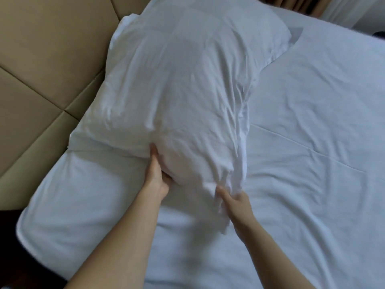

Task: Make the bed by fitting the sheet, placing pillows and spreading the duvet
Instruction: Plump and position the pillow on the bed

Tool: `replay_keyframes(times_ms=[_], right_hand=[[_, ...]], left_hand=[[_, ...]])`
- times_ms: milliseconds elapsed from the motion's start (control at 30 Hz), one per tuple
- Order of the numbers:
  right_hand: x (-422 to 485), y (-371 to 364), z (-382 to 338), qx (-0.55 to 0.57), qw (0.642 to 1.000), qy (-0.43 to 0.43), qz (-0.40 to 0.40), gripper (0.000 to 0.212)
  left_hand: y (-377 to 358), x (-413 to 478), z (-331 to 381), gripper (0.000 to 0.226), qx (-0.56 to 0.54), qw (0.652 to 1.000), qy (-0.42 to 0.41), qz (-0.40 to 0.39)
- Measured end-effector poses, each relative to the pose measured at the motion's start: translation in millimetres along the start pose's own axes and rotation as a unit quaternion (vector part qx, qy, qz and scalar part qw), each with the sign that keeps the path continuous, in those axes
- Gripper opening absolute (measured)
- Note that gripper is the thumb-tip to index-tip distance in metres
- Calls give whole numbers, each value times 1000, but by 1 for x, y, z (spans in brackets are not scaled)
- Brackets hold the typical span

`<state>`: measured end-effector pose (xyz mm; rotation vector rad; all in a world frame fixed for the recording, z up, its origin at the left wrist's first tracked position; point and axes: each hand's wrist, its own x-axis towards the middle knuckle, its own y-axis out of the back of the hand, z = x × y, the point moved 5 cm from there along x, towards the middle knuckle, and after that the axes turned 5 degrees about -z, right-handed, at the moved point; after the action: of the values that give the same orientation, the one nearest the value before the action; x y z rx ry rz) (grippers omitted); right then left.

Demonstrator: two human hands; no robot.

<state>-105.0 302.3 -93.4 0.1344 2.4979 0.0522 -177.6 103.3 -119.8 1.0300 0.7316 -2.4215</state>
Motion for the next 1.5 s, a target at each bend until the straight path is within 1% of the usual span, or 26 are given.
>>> replay_keyframes(times_ms=[67, 100, 133, 200, 233, 300, 400, 467, 533, 600, 633, 667, 733, 767, 800, 867, 933, 1000, 1033, 1067, 1133, 1167, 1267, 1367, 1433, 1500], right_hand=[[-2, 1, -1, 10, 1000, -5, 17, 21], [-4, 1, -5, 13, 1000, -2, 22, 22], [-8, 3, -8, 12, 1000, 4, 23, 21], [-20, 6, -10, 11, 1000, 12, 10, 19], [-27, 8, -8, 8, 1000, 11, 3, 18], [-37, 14, -1, -4, 1000, -2, -8, 17], [-42, 21, 14, -61, 998, -6, 4, 19], [-42, 26, 24, -144, 989, -5, 19, 17], [-40, 31, 29, -256, 966, -9, 33, 22], [-36, 35, 22, -372, 926, 7, 68, 29], [-35, 38, 11, -408, 908, 20, 94, 30], [-34, 39, -2, -423, 897, 41, 122, 29], [-28, 35, -35, -400, 896, 110, 161, 21], [-23, 31, -53, -377, 897, 158, 169, 16], [-17, 25, -72, -364, 892, 204, 172, 14], [0, 9, -107, -374, 871, 276, 156, 33], [20, -10, -140, -395, 853, 312, 137, 53], [39, -31, -168, -430, 841, 310, 111, 59], [50, -42, -177, -457, 834, 295, 95, 58], [61, -52, -182, -479, 830, 274, 78, 58], [80, -66, -184, -500, 835, 224, 49, 61], [88, -71, -181, -505, 837, 205, 42, 63], [106, -75, -164, -549, 818, 169, 41, 68], [112, -70, -144, -585, 798, 137, 48, 71], [112, -66, -134, -587, 798, 130, 43, 73], [110, -62, -125, -593, 793, 131, 36, 72]], left_hand=[[3, -7, 6, 83, -12, 1000, -7, 18], [9, -11, 12, 80, -20, 998, -27, 52], [20, -15, 18, 62, -20, 993, -59, 101], [39, -30, 27, 23, 32, 974, -105, 197], [44, -40, 31, 15, 61, 965, -127, 221], [55, -58, 31, 9, 105, 947, -177, 247], [75, -76, 15, 12, 163, 918, -233, 278], [86, -79, 0, 23, 218, 900, -228, 300], [90, -78, -9, 29, 267, 888, -201, 316], [89, -75, -7, 30, 311, 875, -175, 326], [88, -76, -3, 28, 329, 868, -170, 330], [85, -79, 3, 24, 337, 862, -170, 337], [78, -86, 20, 19, 336, 853, -181, 355], [72, -90, 32, 22, 339, 843, -204, 364], [66, -93, 45, 26, 353, 824, -237, 374], [45, -94, 74, 36, 412, 776, -311, 363], [11, -86, 103, 40, 485, 726, -381, 302], [-28, -71, 126, 48, 575, 649, -444, 228], [-47, -63, 135, 54, 621, 613, -452, 184], [-63, -51, 141, 61, 667, 595, -427, 139], [-78, -22, 142, 68, 733, 586, -336, 80], [-79, -10, 137, 70, 750, 577, -315, 76], [-69, 2, 118, 72, 774, 519, -345, 115], [-55, 10, 95, 72, 801, 479, -337, 123], [-48, 7, 85, 70, 813, 464, -332, 118], [-44, 4, 78, 69, 816, 467, -321, 111]])
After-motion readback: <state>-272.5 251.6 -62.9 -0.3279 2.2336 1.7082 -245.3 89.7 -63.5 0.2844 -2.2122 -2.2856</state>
